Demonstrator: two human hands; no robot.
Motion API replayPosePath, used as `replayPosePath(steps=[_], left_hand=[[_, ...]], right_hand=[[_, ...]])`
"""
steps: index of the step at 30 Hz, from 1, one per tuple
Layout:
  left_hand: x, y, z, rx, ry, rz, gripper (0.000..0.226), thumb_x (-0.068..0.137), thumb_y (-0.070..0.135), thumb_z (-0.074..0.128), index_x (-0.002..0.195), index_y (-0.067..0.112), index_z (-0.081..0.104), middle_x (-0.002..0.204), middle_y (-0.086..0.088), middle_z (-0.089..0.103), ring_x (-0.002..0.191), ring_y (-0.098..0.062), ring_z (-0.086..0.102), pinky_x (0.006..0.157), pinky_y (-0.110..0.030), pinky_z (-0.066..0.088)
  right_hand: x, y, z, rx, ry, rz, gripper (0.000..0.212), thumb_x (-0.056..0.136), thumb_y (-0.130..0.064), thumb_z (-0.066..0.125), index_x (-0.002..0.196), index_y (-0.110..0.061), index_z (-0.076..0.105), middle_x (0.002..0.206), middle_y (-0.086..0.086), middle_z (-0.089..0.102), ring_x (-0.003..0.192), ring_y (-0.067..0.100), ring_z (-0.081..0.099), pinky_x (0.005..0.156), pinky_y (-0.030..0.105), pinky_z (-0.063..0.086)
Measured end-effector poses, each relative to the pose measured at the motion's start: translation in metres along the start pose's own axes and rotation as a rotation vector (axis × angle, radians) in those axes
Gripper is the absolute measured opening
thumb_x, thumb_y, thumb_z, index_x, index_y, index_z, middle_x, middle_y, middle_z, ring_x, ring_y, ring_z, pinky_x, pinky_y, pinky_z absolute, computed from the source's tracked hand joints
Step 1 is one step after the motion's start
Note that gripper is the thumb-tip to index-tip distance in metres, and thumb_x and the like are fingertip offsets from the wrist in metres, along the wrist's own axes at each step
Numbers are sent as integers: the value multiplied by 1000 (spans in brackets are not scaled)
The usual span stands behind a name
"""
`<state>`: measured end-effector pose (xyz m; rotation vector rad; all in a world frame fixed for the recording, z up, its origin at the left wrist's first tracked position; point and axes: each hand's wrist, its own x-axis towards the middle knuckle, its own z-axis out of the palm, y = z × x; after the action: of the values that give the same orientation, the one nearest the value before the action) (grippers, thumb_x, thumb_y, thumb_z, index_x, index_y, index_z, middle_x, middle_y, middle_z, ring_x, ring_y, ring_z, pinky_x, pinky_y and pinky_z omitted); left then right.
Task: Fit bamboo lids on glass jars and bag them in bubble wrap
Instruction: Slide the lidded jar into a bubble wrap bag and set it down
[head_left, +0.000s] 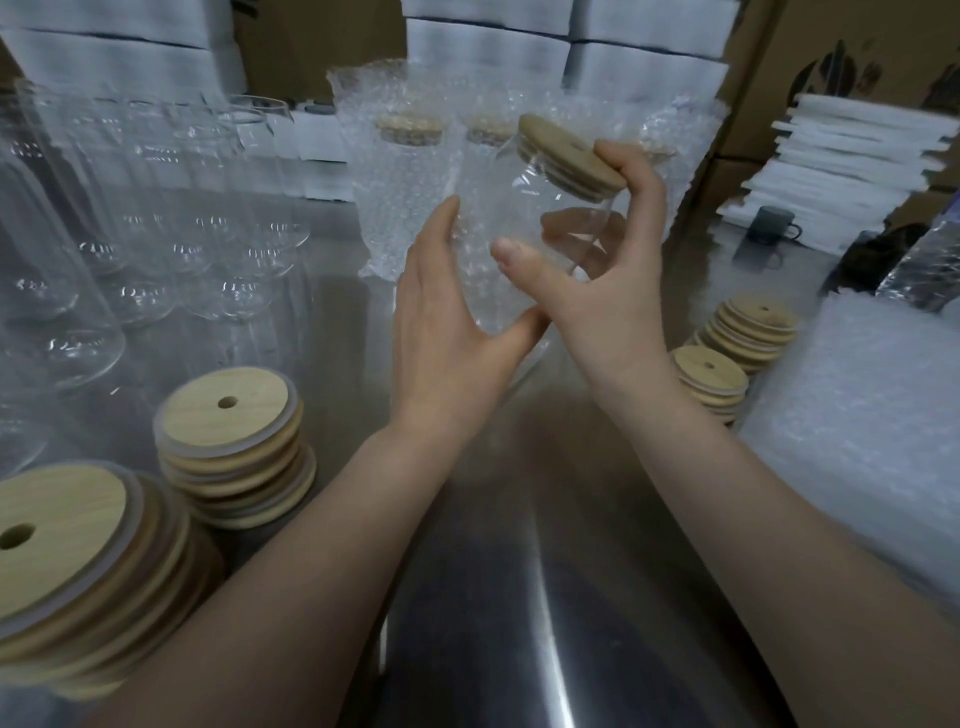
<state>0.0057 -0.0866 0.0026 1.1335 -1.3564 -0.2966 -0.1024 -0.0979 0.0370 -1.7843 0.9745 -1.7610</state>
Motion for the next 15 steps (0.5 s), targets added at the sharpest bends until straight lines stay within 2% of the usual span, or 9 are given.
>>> replayPosePath(steps=[2,5,7,9,12,15], left_hand=[[0,-1,-1,-23,26,14,93,75,39,80,149,21,27,151,3,39,138,-8,38,112,-26,36],[0,-3,-1,-45,37,45,97,74,35,82,150,17,24,152,2,35,136,2,34,104,-2,27],[1,-3,-1,-51,11,49,106,71,38,84,152,19,18,152,3,30,135,6,30,102,1,23],[2,-3,0,-14,-31,48,121,64,47,86,154,21,9,155,4,19,144,-3,20,112,-8,20],[2,-4,1,157,-102,5,144,51,55,90,155,24,-5,163,-2,4,150,-13,6,123,-41,16],[1,-9,2,302,-173,-80,152,47,55,91,154,23,-12,164,-7,-3,151,-18,1,122,-49,12]], right_hand=[[-1,0,1,-10,-20,-5,74,74,-16,85,133,-19,40,137,2,45,107,21,58,100,41,49],[-1,0,2,-25,-18,-15,75,74,-19,86,134,-20,41,135,1,47,106,20,59,98,39,50],[0,0,1,-11,16,-10,76,73,-19,86,134,-20,41,132,-2,49,106,20,59,97,38,51],[1,0,-1,1,64,-7,75,74,-19,86,133,-20,40,132,-2,48,105,22,59,96,40,51],[4,-2,-6,32,142,0,75,75,-19,85,135,-19,38,133,12,49,105,29,58,94,44,51],[7,-4,-10,91,204,10,75,78,-18,82,136,-18,35,132,25,49,108,37,56,94,50,50]])
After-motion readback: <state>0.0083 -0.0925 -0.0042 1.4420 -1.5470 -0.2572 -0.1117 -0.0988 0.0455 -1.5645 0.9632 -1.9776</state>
